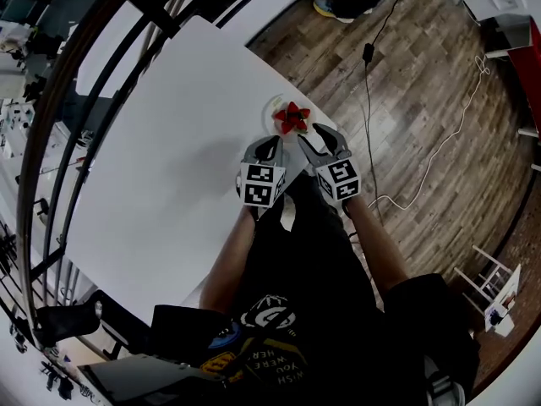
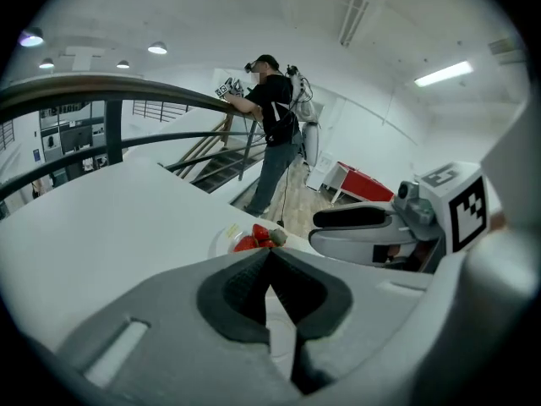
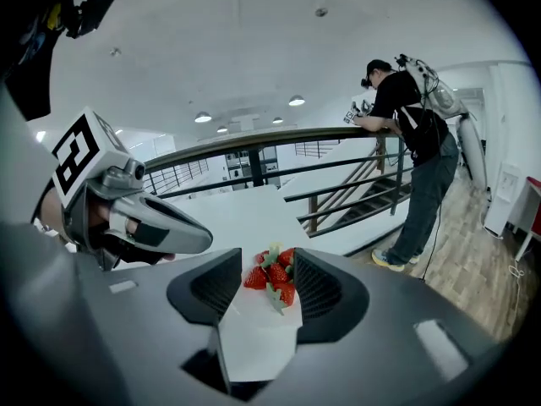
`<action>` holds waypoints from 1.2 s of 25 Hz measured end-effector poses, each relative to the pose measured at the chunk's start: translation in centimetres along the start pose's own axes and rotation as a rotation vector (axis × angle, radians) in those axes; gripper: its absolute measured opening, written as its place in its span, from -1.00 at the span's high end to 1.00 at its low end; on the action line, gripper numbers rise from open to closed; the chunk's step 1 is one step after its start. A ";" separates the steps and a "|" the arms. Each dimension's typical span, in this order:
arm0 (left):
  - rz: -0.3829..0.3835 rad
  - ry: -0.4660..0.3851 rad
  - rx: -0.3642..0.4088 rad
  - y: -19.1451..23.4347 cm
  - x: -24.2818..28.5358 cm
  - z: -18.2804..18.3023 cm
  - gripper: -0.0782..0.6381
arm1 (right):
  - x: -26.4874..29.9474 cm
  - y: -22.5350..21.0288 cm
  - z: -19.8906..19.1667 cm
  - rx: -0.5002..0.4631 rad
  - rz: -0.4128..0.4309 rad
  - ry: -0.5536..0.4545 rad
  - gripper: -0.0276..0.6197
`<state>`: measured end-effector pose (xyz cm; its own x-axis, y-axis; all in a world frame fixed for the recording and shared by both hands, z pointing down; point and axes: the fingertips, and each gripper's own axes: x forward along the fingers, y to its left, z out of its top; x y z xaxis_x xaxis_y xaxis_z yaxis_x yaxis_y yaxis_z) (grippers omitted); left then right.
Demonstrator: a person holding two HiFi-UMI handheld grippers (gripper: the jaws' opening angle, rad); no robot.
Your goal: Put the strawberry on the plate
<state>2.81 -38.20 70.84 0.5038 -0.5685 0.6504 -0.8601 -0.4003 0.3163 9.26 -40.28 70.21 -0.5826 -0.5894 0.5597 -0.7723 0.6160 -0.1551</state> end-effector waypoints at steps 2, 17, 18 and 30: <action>-0.001 -0.022 0.027 -0.9 -1.2 0.9 0.77 | -1.8 0.3 1.1 0.001 -0.016 -0.033 0.31; -0.011 -0.286 0.212 -8.7 -12.6 9.9 0.77 | -15.1 3.8 11.2 -0.005 -0.142 -0.304 0.67; -0.013 -0.304 0.232 -9.1 -13.0 10.5 0.77 | -15.6 3.9 11.8 -0.009 -0.145 -0.316 0.69; -0.008 -0.324 0.256 -10.9 -15.6 10.0 0.77 | -19.2 5.5 11.9 -0.005 -0.183 -0.348 0.87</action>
<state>5.12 -32.17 50.40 0.5450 -0.7450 0.3846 -0.8287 -0.5485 0.1119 13.11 -31.81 48.91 -0.4871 -0.8312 0.2681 -0.8706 0.4864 -0.0740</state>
